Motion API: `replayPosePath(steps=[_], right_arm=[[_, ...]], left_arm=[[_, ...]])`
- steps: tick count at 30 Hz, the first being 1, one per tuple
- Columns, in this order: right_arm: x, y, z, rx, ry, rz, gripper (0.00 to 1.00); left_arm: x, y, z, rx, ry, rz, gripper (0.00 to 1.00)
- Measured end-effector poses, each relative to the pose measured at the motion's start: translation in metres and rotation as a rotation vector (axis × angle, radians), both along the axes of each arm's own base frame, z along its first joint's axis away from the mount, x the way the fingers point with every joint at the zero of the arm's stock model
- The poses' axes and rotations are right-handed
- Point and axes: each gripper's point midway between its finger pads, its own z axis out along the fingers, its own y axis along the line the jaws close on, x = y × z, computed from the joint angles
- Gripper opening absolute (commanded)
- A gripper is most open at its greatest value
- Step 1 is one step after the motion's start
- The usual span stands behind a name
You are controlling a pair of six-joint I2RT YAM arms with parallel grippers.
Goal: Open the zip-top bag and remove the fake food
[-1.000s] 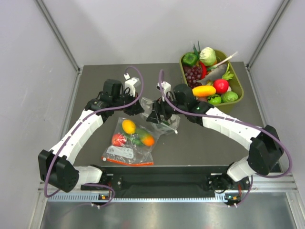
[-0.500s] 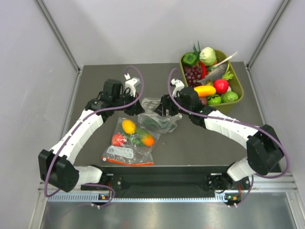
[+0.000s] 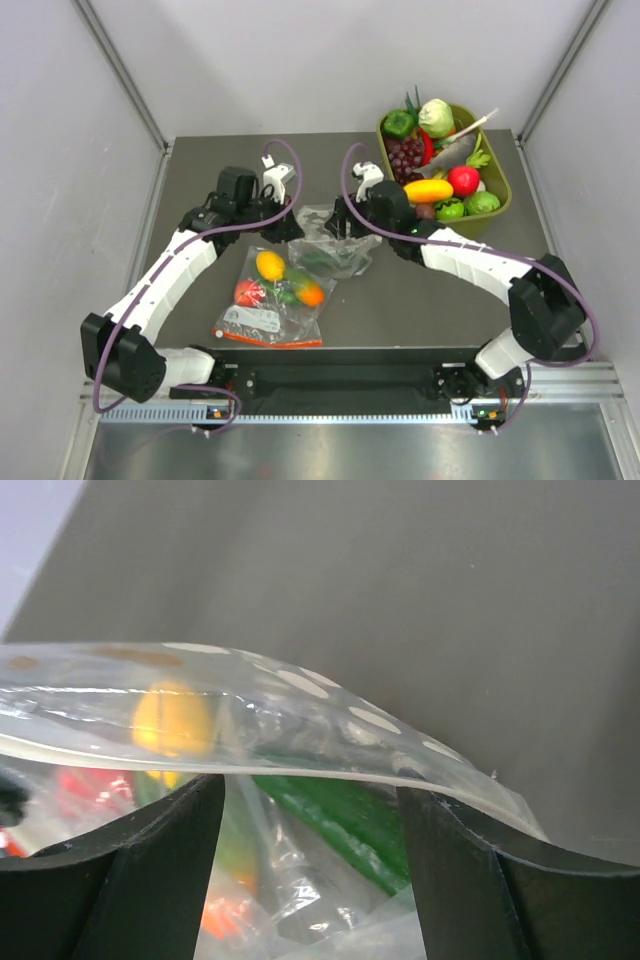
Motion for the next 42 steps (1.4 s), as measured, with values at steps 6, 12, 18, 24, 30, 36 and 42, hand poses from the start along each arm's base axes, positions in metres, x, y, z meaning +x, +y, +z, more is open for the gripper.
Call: replayPosePath(steps=[6,12,18,24,30,36,42], right_arm=[[-0.005,0.011,-0.030,-0.144,-0.026,0.043,0.61],[-0.016,0.018,-0.064,-0.252,-0.024,0.143,0.59],[-0.025,0.028,-0.084,-0.292,-0.032,0.241,0.61],[-0.031,0.033,-0.118,-0.347,-0.011,0.319,0.66],[-0.030,0.038,-0.136,-0.363,-0.016,0.358,0.63],[-0.028,0.038,-0.139,-0.378,-0.038,0.365,0.38],[-0.034,0.021,-0.134,-0.376,-0.057,0.317,0.25]], left_arm=[[-0.001,0.000,-0.001,0.000,0.002,-0.002,0.00],[-0.003,0.001,-0.007,0.008,0.017,0.001,0.00],[-0.006,0.003,-0.016,0.020,0.039,0.003,0.00],[-0.007,0.005,-0.022,0.032,0.048,0.008,0.00],[-0.006,0.007,-0.023,0.040,0.045,0.013,0.00],[-0.004,0.009,-0.024,0.052,0.040,0.024,0.00],[0.002,0.016,-0.030,0.082,0.036,0.057,0.00]])
